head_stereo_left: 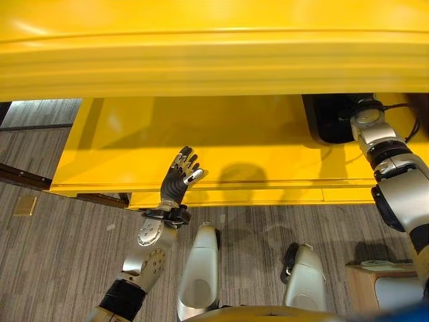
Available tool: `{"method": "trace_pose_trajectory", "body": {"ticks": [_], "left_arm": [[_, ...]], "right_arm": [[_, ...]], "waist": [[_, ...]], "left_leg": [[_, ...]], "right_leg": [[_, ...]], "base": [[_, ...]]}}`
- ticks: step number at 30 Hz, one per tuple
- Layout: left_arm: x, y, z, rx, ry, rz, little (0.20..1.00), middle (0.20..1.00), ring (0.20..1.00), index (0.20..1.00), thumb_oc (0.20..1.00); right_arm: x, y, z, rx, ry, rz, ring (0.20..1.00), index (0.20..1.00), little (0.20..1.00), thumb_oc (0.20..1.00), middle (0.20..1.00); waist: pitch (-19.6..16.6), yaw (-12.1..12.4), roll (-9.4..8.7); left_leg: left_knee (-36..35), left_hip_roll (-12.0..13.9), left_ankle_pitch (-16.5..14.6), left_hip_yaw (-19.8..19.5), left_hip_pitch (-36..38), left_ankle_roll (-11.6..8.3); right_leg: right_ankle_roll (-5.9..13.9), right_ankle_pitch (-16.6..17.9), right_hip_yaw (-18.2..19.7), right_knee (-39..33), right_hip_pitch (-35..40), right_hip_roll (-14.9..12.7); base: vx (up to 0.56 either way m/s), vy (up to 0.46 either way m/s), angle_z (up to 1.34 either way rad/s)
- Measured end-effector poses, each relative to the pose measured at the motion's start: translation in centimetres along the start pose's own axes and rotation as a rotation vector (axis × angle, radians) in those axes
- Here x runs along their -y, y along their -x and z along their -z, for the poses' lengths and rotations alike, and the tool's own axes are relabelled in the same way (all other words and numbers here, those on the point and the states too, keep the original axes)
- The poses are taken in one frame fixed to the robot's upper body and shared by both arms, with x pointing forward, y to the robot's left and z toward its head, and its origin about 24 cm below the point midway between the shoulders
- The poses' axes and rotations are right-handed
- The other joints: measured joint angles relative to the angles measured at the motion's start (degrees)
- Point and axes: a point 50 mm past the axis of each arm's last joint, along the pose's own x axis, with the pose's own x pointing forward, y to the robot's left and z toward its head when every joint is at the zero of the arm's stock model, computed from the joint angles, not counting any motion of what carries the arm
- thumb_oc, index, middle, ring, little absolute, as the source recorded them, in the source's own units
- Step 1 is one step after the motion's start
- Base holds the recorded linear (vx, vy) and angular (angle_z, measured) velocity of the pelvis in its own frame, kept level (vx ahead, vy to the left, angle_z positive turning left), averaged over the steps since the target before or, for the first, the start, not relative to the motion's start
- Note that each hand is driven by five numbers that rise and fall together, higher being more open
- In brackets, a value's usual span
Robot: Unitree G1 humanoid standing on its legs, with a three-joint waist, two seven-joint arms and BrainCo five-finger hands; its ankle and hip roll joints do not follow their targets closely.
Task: Move parts from the plastic box to the shelf.
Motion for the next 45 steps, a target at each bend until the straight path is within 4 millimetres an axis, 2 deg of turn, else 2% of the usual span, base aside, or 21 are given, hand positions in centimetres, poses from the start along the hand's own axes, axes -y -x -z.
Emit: {"method": "trace_pose_trajectory", "body": {"ticks": [5, 12, 15, 17, 20, 22, 31, 33, 40, 45], "left_arm": [[0.2, 0.0, 0.0, -0.002, -0.006, 0.016, 1.000, 1.000, 1.000, 1.000, 1.000], [0.7, -0.3, -0.3, 0.014, -0.005, 0.037, 1.000, 1.000, 1.000, 1.000, 1.000], [1.3, -0.3, -0.4, 0.017, -0.005, 0.064, 1.000, 1.000, 1.000, 1.000, 1.000], [1.4, -0.3, -1.0, 0.035, -0.017, 0.083, 1.000, 1.000, 1.000, 1.000, 1.000], [1.3, -0.1, -0.9, 0.031, -0.020, 0.081, 1.000, 1.000, 1.000, 1.000, 1.000], [1.6, 0.0, -0.8, 0.029, -0.014, 0.092, 1.000, 1.000, 1.000, 1.000, 1.000], [2.0, 0.0, -0.8, 0.029, -0.011, 0.105, 1.000, 1.000, 1.000, 1.000, 1.000], [2.1, 0.0, -1.0, 0.039, -0.009, 0.111, 1.000, 1.000, 1.000, 1.000, 1.000], [2.2, 0.0, -1.0, 0.038, -0.009, 0.116, 1.000, 1.000, 1.000, 1.000, 1.000], [2.8, -0.2, -1.2, 0.050, -0.005, 0.140, 1.000, 1.000, 1.000, 1.000, 1.000]], "right_arm": [[0.5, 0.0, 1.2, -0.043, 0.051, 0.015, 0.200, 0.200, 0.200, 0.200, 0.200], [1.2, 0.0, 2.3, -0.087, 0.121, 0.035, 0.200, 0.200, 0.200, 0.200, 0.200], [2.7, -0.1, 2.9, -0.108, 0.174, 0.067, 0.200, 0.200, 0.200, 0.200, 0.200], [4.9, -0.3, 3.0, -0.111, 0.211, 0.120, 0.200, 0.200, 0.200, 0.200, 0.200], [5.2, -0.3, 3.1, -0.117, 0.206, 0.129, 0.200, 0.200, 0.200, 0.200, 0.200], [6.2, -0.4, 2.9, -0.124, 0.158, 0.165, 0.200, 0.200, 0.200, 0.200, 0.200], [7.5, -0.5, 2.7, -0.138, 0.037, 0.224, 0.200, 0.200, 0.200, 0.200, 0.200], [8.1, -0.6, 2.0, -0.126, 0.022, 0.242, 0.200, 0.200, 0.200, 0.200, 0.200], [8.3, -0.7, 1.4, -0.115, -0.016, 0.257, 0.200, 0.200, 0.200, 0.200, 0.200], [8.6, -1.0, -0.3, -0.079, -0.053, 0.273, 0.200, 0.200, 0.200, 0.200, 0.200]], "waist": [[0.3, 0.1, 0.30], [0.6, 0.3, 0.90], [1.0, 0.7, 1.83], [1.5, 1.0, 2.61], [1.6, 0.8, 2.78], [1.7, 0.7, 3.06], [2.0, 1.0, 3.47], [2.1, 1.0, 3.65], [2.2, 1.6, 3.78], [2.7, 2.3, 4.15]], "left_leg": [[2.1, 0.1, -1.1, -0.5, -0.6, 0.03], [3.7, -0.3, -1.3, -1.1, -2.6, -0.20], [4.1, -0.7, -1.3, -1.5, -3.7, -0.27], [4.7, -1.2, -0.9, -1.9, -5.6, -0.62], [4.8, -1.1, -1.1, -2.0, -6.1, -0.66], [4.5, -1.1, -1.2, -2.6, -6.0, -0.94], [4.4, -1.5, -1.1, -2.7, -6.9, -1.10], [4.4, -1.8, -0.9, -2.8, -7.6, -1.14], [4.4, -2.4, -0.7, -3.0, -8.2, -1.33], [4.5, -2.5, -0.6, -3.4, -9.1, -1.24]], "right_leg": [[-0.32, -1.9, 0.5, 3.2, -1.0, -0.2], [-0.39, -2.8, 0.7, 5.6, -2.9, -0.8], [-0.40, -2.9, 0.4, 6.1, -3.8, -1.2], [-0.48, -3.2, 0.5, 7.6, -5.9, -1.5], [-0.46, -3.9, 0.6, 8.4, -6.6, -1.6], [-0.72, -4.8, 0.4, 9.1, -6.7, -1.5], [-0.73, -4.9, 0.2, 9.4, -7.5, -1.9], [-0.64, -4.8, 0.1, 9.4, -8.2, -2.1], [-0.57, -4.8, 0.0, 9.5, -8.5, -2.5], [-0.51, -4.9, -0.6, 9.5, -8.8, -2.8]], "base": [[-0.01, -0.005, 0.00], [-0.01, -0.014, 0.05], [-0.03, -0.025, 0.09], [0.00, -0.038, 0.09], [0.02, -0.018, 0.02], [0.04, -0.016, 0.07], [0.00, 0.000, 0.01], [0.01, 0.003, 0.04], [0.01, 0.002, 0.03], [0.01, -0.001, 0.05]]}}
